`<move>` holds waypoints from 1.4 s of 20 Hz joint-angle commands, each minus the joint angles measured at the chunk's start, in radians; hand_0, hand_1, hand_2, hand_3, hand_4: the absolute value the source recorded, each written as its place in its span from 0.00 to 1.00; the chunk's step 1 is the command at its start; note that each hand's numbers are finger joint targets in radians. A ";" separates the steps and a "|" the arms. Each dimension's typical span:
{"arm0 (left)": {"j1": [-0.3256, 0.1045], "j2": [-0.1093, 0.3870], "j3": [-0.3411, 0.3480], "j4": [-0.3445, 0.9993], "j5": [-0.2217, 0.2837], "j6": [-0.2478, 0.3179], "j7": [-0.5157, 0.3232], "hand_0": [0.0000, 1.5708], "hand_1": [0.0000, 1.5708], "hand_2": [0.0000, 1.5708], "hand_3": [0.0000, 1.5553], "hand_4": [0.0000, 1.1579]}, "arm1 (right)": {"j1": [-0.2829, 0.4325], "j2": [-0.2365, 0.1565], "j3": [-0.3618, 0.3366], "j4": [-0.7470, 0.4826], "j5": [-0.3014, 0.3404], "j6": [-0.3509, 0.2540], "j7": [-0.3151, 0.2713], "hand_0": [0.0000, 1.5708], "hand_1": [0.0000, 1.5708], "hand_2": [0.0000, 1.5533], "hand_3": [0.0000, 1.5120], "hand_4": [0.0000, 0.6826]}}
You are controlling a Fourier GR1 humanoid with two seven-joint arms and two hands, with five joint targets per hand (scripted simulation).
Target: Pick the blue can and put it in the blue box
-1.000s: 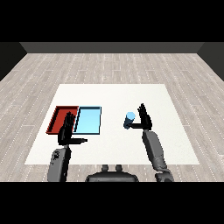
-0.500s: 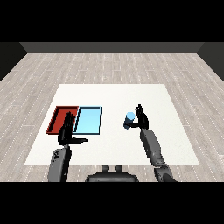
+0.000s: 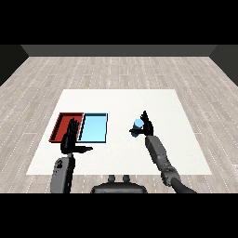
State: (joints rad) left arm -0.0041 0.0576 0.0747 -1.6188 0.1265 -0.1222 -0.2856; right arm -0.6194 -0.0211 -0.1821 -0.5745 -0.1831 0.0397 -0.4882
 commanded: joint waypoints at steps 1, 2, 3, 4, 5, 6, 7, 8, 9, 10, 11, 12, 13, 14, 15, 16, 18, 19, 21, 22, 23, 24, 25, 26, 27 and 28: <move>-0.065 0.043 0.052 -0.009 0.047 -0.006 0.084 0.00 0.00 0.00 0.00 0.00 | -0.060 0.007 -0.016 0.110 0.007 -0.024 -0.048 0.00 0.00 0.00 0.00 0.00; -0.035 0.002 0.017 0.083 0.003 -0.007 -0.030 0.00 0.00 0.00 0.00 0.00 | -0.094 -0.022 -0.029 0.143 -0.008 0.030 -0.040 0.00 0.00 0.00 0.00 0.00; -0.009 -0.002 -0.009 -0.026 -0.009 0.019 0.042 0.00 0.00 0.00 0.00 0.00 | -0.085 0.006 -0.016 0.144 0.005 0.001 -0.069 0.00 0.00 0.00 0.00 0.00; 0.001 -0.034 -0.039 -0.043 -0.036 0.046 0.026 0.00 0.00 0.00 0.00 0.00 | -0.089 0.020 0.009 0.138 -0.012 -0.037 -0.068 0.00 0.00 0.00 0.00 0.00; -0.068 0.049 0.076 0.072 0.055 -0.032 0.005 0.00 0.00 0.00 0.00 0.00 | -0.054 0.000 -0.013 0.145 0.003 -0.005 -0.081 0.00 0.00 0.00 0.00 0.00; 0.056 -0.026 -0.033 -0.080 -0.029 0.031 0.015 0.00 0.00 0.00 0.00 0.00 | -0.014 0.003 -0.021 0.101 -0.005 -0.048 -0.098 0.00 0.00 0.10 0.15 0.00; -0.028 0.001 0.000 0.011 -0.013 0.018 0.021 0.00 0.00 0.00 0.00 0.00 | -0.043 0.020 0.009 0.108 -0.036 -0.120 -0.076 0.26 0.26 0.56 0.60 0.00; -0.043 0.020 0.027 0.048 0.006 -0.008 -0.015 0.00 0.00 0.00 0.00 0.00 | -0.084 -0.013 -0.032 0.135 0.001 -0.146 -0.074 0.81 0.81 0.89 0.91 0.64; -0.006 0.017 0.017 -0.009 0.010 0.000 0.030 0.00 0.00 0.00 0.00 0.00 | -0.112 0.020 0.065 0.198 -0.086 -0.226 -0.145 0.96 0.96 0.97 0.96 0.88; 0.015 0.014 0.018 0.050 0.012 -0.035 -0.050 0.00 0.00 0.00 0.00 0.00 | -0.052 0.020 0.067 0.090 -0.068 -0.220 -0.091 0.97 0.97 0.96 0.95 0.92; -0.046 0.000 0.013 0.045 0.007 0.004 -0.001 0.00 0.00 0.00 0.00 0.00 | -0.037 0.020 0.138 0.092 -0.121 -0.245 -0.092 0.96 0.96 0.95 0.95 0.88; -0.003 0.018 0.027 0.016 0.036 -0.030 0.001 0.00 0.00 0.00 0.00 0.00 | -0.146 -0.010 0.012 0.179 -0.050 -0.203 -0.071 0.96 0.96 0.95 0.95 0.87; 0.060 -0.026 -0.011 0.012 0.001 -0.015 -0.071 0.00 0.00 0.00 0.00 0.00 | -0.051 0.014 0.063 0.121 -0.015 -0.215 -0.095 0.98 0.98 0.96 0.95 0.86; 0.045 0.015 0.022 -0.041 0.036 -0.027 0.008 0.00 0.00 0.00 0.00 0.00 | -0.102 0.017 0.040 0.176 -0.025 -0.210 -0.095 0.98 0.98 0.96 0.96 0.87; -0.025 -0.017 0.002 0.073 -0.010 0.006 -0.048 0.00 0.00 0.00 0.00 0.00 | -0.101 0.001 0.061 0.100 -0.020 -0.221 -0.009 0.98 0.98 0.96 0.96 0.88; 0.009 0.013 0.014 -0.025 0.022 -0.017 0.012 0.00 0.00 0.00 0.00 0.00 | -0.090 -0.011 0.077 0.086 -0.005 -0.200 -0.009 0.98 0.98 0.96 0.96 0.87; -0.056 0.027 0.030 0.068 0.012 -0.024 -0.018 0.00 0.00 0.00 0.00 0.00 | -0.118 0.020 0.135 0.035 -0.032 -0.282 0.065 0.96 0.96 0.95 0.95 0.89; 0.029 0.009 0.000 -0.015 -0.016 -0.002 -0.001 0.00 0.00 0.00 0.00 0.00 | -0.044 0.020 0.138 -0.031 -0.006 -0.267 0.065 0.96 0.96 0.95 0.95 0.87; 0.007 -0.048 -0.063 -0.010 -0.049 0.027 -0.009 0.00 0.00 0.00 0.00 0.00 | -0.057 0.021 0.166 -0.053 -0.003 -0.268 0.048 0.94 0.94 0.94 0.94 0.91; -0.019 -0.023 -0.046 0.019 -0.048 0.015 -0.008 0.00 0.00 0.00 0.00 0.00 | -0.111 0.021 0.227 -0.007 -0.078 -0.291 0.057 0.94 0.94 0.95 0.95 0.91; -0.006 -0.024 -0.055 -0.025 -0.066 0.039 0.024 0.00 0.00 0.00 0.00 0.00 | -0.066 0.021 0.254 -0.109 -0.061 -0.299 0.035 0.93 0.93 0.95 0.96 0.92; -0.029 -0.020 -0.047 0.015 -0.049 0.022 0.022 0.00 0.00 0.00 0.00 0.00 | -0.029 0.005 0.236 -0.241 -0.001 -0.278 0.121 0.92 0.92 0.95 0.96 0.93; -0.054 -0.016 -0.036 0.058 -0.060 0.027 0.000 0.00 0.00 0.00 0.00 0.00 | -0.084 0.010 0.235 -0.206 0.007 -0.276 0.142 0.94 0.94 0.95 0.96 0.93; 0.012 -0.027 -0.066 -0.028 -0.065 0.028 0.020 0.00 0.00 0.00 0.00 0.00 | -0.047 0.016 0.256 -0.270 0.019 -0.280 0.113 0.95 0.95 0.96 0.96 0.93; -0.047 -0.004 -0.043 0.007 -0.057 0.019 0.030 0.00 0.00 0.00 0.00 0.00 | -0.052 0.021 0.265 -0.297 -0.001 -0.277 0.128 0.94 0.94 0.95 0.96 0.92; -0.020 -0.006 -0.036 0.032 -0.033 -0.009 -0.003 0.00 0.00 0.00 0.00 0.00 | -0.127 0.021 0.273 -0.260 -0.020 -0.314 0.159 0.92 0.92 0.95 0.95 0.92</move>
State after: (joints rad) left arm -0.0250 0.0454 0.0359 -1.6059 0.0823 -0.1097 -0.2765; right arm -0.6954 -0.0043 0.0504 -0.7648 -0.1940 -0.2417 -0.3812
